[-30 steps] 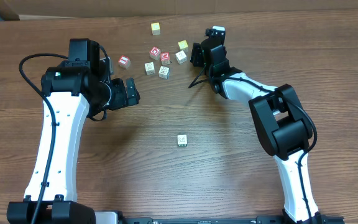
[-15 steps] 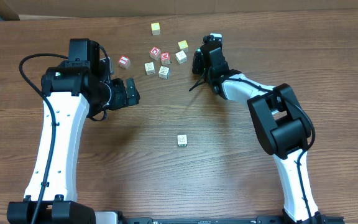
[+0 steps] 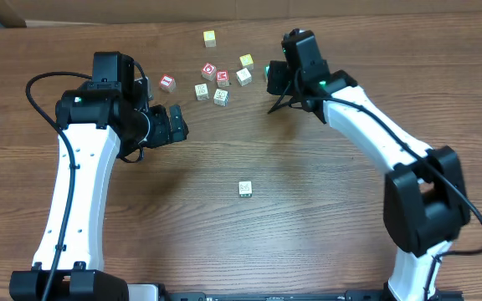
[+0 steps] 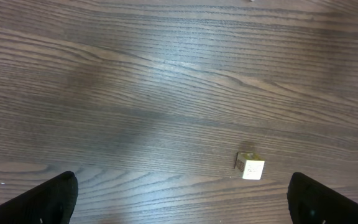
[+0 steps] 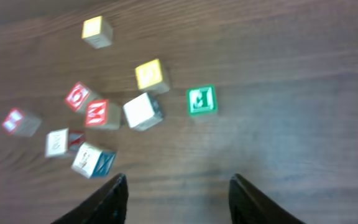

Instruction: Flip 5 blocks

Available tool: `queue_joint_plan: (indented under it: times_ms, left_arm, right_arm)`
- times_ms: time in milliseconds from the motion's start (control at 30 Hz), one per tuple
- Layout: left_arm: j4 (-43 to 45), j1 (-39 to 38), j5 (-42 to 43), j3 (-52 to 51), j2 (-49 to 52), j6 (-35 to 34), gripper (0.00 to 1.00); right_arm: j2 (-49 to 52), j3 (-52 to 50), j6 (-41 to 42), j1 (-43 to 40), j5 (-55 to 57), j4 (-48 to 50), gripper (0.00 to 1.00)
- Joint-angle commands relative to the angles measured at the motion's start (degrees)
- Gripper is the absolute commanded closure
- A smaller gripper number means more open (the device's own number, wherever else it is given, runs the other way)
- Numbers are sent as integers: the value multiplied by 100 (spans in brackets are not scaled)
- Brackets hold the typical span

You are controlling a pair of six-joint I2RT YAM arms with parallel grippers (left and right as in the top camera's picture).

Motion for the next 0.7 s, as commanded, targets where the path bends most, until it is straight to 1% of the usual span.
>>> queue_joint_plan:
  times_ms: [0,67,167,333,400,667]
  left_arm:
    - [15,11,-22,129,22,7,0]
    - [15,11,-22,129,22,7,0]
    - [15,11,-22,129,22,7,0]
    - [15,11,-22,129,22,7,0]
    - [15,11,-22,129,22,7,0]
    - [15,11,-22,129,22,7,0]
  right_arm:
    - [-129,57,-74,17,-501,-149,40]
    - [-129,105,-321,11,-804,-83,37]
    - [-118,341,-531,4,-809,162,36]
    - [-70,514,-837,0,-15,881,36]
    - [22,511,-955,-2,26,1012,35]
    - [1038,496,-973,-17,232,1556,32]
